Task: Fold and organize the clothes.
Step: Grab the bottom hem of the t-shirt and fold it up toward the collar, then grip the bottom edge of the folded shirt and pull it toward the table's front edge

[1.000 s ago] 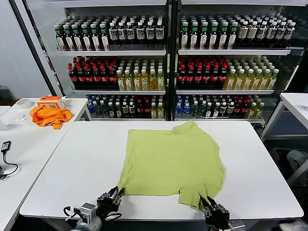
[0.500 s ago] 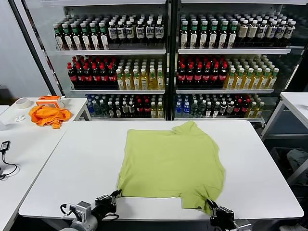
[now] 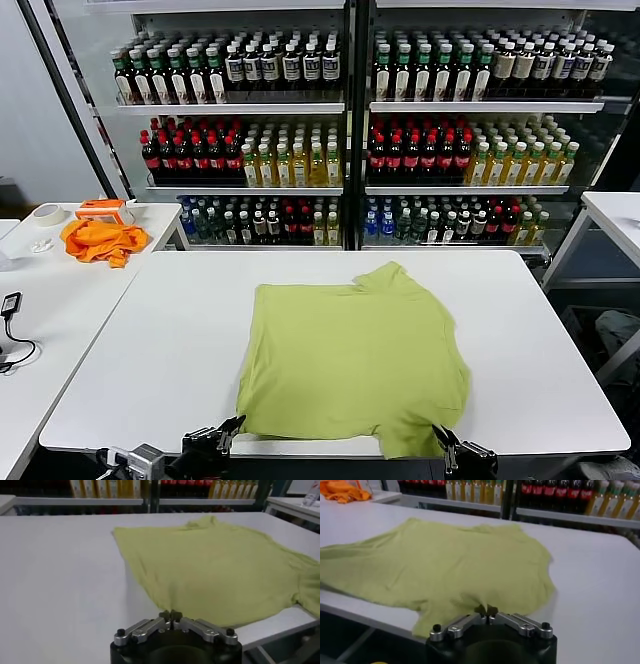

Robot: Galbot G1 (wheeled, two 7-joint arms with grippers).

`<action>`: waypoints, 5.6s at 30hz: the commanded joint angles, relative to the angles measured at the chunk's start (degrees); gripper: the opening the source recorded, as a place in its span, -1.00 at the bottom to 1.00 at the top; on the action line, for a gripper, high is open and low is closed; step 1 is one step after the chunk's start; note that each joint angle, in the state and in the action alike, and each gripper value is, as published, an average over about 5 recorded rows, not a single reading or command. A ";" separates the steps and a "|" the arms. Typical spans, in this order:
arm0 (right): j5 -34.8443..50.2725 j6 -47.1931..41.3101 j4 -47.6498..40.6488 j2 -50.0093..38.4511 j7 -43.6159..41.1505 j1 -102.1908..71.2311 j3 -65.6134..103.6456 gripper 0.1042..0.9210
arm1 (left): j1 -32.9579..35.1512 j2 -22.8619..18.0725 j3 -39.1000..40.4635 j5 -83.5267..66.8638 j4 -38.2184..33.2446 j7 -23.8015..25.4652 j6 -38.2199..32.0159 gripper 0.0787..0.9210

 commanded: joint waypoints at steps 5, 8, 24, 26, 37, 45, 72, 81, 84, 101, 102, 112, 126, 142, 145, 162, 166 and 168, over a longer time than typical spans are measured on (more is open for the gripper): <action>3.37 -1.31 -1.46 -2.04 0.43 9.47 -1.09 -0.99 | -1.47 2.23 -3.96 -2.79 0.12 0.95 -2.41 -0.99; 3.35 -2.19 -5.66 -1.37 0.34 15.07 -4.22 -0.99 | -7.42 2.41 -2.28 -4.26 4.84 1.94 -3.67 -0.99; -2.42 -3.81 -19.20 4.49 0.32 30.55 -15.19 -0.99 | -23.11 -0.26 6.75 -6.63 19.37 5.41 -4.75 -0.99; -2.35 -4.00 -19.90 4.29 0.33 31.11 -14.98 -0.99 | -23.94 -0.51 7.37 -6.60 20.27 5.77 -4.79 -0.99; -2.66 -4.05 -20.79 5.44 0.54 29.83 -14.59 -0.99 | -30.97 -0.88 11.22 -6.19 24.88 6.69 -5.45 -0.99; -2.73 -4.14 -20.82 5.79 0.71 28.79 -13.36 -0.99 | -34.56 -0.49 15.02 -5.55 26.22 7.83 -5.77 -0.99; -0.55 -7.23 -24.16 7.03 4.66 31.46 -12.31 -0.02 | -40.03 -0.44 18.03 -2.23 33.33 7.09 -8.38 -0.14; 2.38 -7.12 -17.56 4.94 4.31 25.47 -8.23 0.60 | -30.45 0.93 14.32 -6.62 22.56 2.64 -8.37 0.48; 2.34 -7.50 -16.96 4.61 4.49 23.61 -7.50 0.72 | -27.68 0.91 14.33 -7.51 19.79 1.01 -5.83 0.66; 2.83 -8.38 -21.33 5.72 4.98 24.43 -8.95 0.31 | -30.18 -1.61 16.34 -5.39 23.18 -2.58 1.72 0.73; 3.20 -8.51 -21.42 5.71 4.94 24.42 -9.04 0.22 | -30.32 -1.59 16.49 -5.34 23.34 -2.64 1.95 0.71; 4.96 -9.06 -21.13 6.74 4.70 23.99 -9.79 -0.48 | -30.38 -1.89 18.16 -4.11 23.86 -2.35 2.62 0.08; 2.45 -7.11 -15.95 6.61 3.43 18.81 -8.52 -0.96 | -22.58 1.55 14.20 -1.83 18.45 -1.37 2.15 -0.86; -2.62 -2.87 -8.14 5.59 1.85 6.89 -5.68 -0.96 | 0.86 3.72 -0.40 1.80 7.27 0.59 -0.48 -0.99; -3.27 -2.81 -8.16 5.60 1.73 6.84 -5.75 -0.93 | -0.11 3.80 -0.45 4.16 8.49 1.88 -1.58 -0.99; 1.34 -4.05 0.22 2.48 -3.19 1.76 5.85 0.20 | -4.40 5.13 -3.57 -0.92 2.26 3.02 -2.81 -0.10; 4.18 -4.63 -2.09 1.08 -1.57 10.30 3.80 0.45 | -9.06 6.97 -3.60 -3.96 4.05 2.15 -4.18 0.16; 5.11 -5.68 -5.36 0.23 -0.65 16.87 1.26 0.58 | -12.86 7.72 -2.27 -4.96 6.90 1.90 -4.83 0.31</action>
